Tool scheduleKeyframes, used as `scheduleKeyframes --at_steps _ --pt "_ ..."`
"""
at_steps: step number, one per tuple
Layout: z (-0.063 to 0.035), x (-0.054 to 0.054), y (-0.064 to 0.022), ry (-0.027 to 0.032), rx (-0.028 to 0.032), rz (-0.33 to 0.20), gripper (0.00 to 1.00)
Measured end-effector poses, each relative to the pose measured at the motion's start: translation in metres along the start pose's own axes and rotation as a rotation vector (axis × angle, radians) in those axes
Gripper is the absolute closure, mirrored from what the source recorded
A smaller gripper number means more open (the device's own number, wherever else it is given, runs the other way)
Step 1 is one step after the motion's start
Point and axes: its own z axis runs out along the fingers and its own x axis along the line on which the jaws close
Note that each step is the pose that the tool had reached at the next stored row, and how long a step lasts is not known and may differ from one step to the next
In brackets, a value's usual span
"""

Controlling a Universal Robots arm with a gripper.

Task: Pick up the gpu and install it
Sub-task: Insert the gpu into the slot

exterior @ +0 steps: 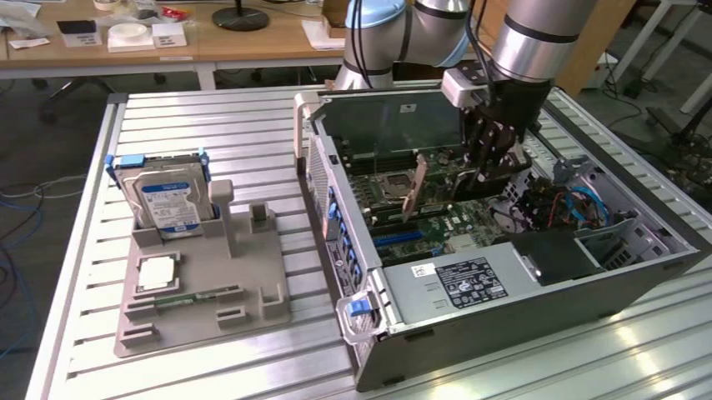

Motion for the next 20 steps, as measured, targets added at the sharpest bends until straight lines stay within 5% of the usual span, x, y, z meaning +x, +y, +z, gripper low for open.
scheduleKeyframes --at_steps 14,20 --pt "0.0022 0.0 0.0002 0.0001 0.0002 0.0 0.73" --pt "0.0024 0.0 0.0014 -0.0001 0.0061 0.0 0.73"
